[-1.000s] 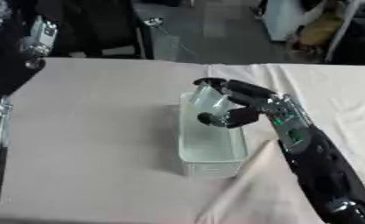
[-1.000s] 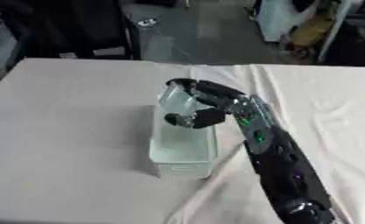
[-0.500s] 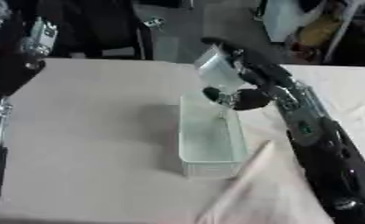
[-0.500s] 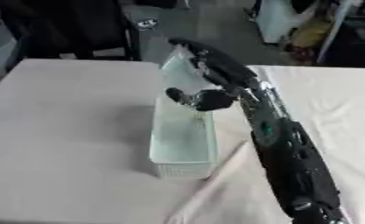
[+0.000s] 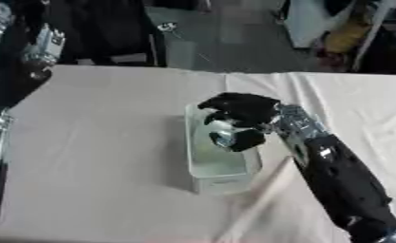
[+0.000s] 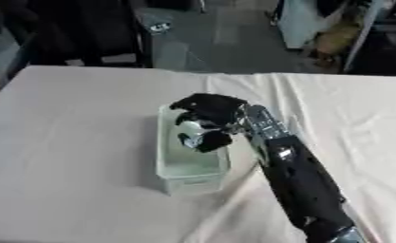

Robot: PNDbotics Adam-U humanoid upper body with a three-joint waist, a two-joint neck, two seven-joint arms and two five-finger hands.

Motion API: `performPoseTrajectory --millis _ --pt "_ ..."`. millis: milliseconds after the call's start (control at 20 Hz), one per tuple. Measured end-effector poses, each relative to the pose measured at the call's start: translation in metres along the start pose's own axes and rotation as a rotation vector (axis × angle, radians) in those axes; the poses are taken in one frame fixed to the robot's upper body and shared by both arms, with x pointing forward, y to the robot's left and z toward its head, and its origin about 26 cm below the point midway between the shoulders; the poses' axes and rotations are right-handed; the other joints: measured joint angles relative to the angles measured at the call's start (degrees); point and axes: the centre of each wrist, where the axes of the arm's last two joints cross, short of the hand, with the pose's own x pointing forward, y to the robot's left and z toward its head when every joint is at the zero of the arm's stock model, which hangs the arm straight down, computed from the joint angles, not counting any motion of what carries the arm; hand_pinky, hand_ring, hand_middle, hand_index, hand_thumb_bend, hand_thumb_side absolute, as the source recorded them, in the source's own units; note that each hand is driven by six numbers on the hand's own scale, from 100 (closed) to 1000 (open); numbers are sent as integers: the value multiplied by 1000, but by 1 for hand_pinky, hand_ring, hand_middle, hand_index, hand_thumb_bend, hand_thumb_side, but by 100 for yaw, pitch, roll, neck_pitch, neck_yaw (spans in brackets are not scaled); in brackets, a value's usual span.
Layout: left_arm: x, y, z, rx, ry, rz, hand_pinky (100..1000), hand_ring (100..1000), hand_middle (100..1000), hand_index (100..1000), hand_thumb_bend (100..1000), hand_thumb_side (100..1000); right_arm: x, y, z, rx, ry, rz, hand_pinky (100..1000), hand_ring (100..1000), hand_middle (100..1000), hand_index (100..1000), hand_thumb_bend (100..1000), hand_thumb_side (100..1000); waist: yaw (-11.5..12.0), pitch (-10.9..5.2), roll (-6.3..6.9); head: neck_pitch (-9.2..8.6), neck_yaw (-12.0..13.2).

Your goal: Pick up objects on the table and place them in the box.

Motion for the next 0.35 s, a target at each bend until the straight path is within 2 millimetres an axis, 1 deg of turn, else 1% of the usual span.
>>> performPoseTrajectory --millis 150,200,250,300,350 --pt "0 0 0 0 0 0 478 604 736 731 100 747 -2 -1 0 -24 5 10 1000 1000 1000 865 100 977 0 0 1 0 0" --pt "0 0 0 0 0 0 478 604 736 731 100 747 -2 -1 1 -30 8 11 1000 1000 1000 881 100 939 -1 0 1 0 0" --pt "0 0 0 0 0 0 478 604 736 731 100 747 -3 -1 1 -38 11 10 1000 1000 1000 890 100 888 -1 0 1 -1 0" --pt "0 0 0 0 0 0 478 604 736 731 100 747 -4 -2 2 -49 14 8 1000 1000 1000 915 100 744 -3 0 1 -1 0" --pt "0 0 0 0 0 0 478 604 736 731 100 747 -5 -4 4 -71 20 5 1000 1000 1000 934 100 656 -5 1 1 -2 0"
